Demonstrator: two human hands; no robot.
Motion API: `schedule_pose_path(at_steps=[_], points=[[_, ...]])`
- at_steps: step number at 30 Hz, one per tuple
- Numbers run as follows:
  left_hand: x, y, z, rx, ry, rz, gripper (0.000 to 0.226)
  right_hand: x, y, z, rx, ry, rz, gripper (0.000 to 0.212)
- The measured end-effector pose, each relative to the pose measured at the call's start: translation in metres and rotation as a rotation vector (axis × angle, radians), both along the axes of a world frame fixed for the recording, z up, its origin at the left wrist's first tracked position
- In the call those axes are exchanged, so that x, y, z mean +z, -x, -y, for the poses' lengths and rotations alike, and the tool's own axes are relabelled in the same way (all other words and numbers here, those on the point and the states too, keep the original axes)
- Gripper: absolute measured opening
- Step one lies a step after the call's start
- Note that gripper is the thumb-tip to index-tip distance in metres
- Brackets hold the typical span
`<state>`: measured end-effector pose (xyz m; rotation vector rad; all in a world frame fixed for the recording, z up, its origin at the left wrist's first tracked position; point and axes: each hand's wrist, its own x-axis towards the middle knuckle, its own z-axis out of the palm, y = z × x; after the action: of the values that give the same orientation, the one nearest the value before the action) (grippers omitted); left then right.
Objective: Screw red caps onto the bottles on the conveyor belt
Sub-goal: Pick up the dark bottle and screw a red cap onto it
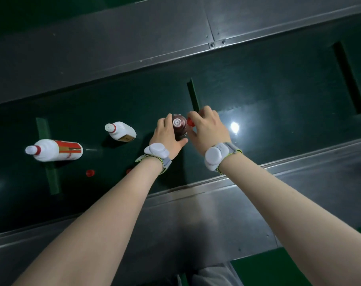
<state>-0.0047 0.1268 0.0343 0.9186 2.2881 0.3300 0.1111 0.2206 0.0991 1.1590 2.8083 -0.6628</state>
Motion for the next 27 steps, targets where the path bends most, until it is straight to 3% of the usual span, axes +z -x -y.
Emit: schedule_pose_path(at_steps=[3, 8, 11, 13, 16, 20, 27], points=[[-0.010, 0.003, -0.002, 0.047, 0.021, 0.031, 0.107, -0.001, -0.007, 0.002, 0.003, 0.012, 0.019, 0.020], [-0.002, 0.007, -0.002, 0.004, 0.000, -0.073, 0.084, 0.015, -0.014, -0.001, -0.011, 0.020, 0.007, 0.020], [0.011, 0.002, 0.008, 0.061, -0.052, -0.077, 0.092, 0.038, -0.017, -0.001, -0.049, 0.025, -0.041, 0.021], [0.028, 0.000, 0.018, 0.137, -0.119, -0.042, 0.094, 0.058, -0.019, 0.002, -0.057, 0.040, -0.107, 0.018], [0.065, 0.004, 0.039, 0.223, -0.196, 0.001, 0.079, 0.092, -0.015, 0.015, -0.024, 0.067, -0.219, 0.019], [0.122, 0.012, 0.074, 0.190, -0.279, -0.062, 0.073, 0.146, 0.000, 0.050, 0.081, 0.032, -0.320, 0.044], [0.219, 0.028, 0.149, 0.123, -0.357, -0.174, 0.070, 0.238, 0.021, 0.121, 0.283, -0.021, -0.456, 0.027]])
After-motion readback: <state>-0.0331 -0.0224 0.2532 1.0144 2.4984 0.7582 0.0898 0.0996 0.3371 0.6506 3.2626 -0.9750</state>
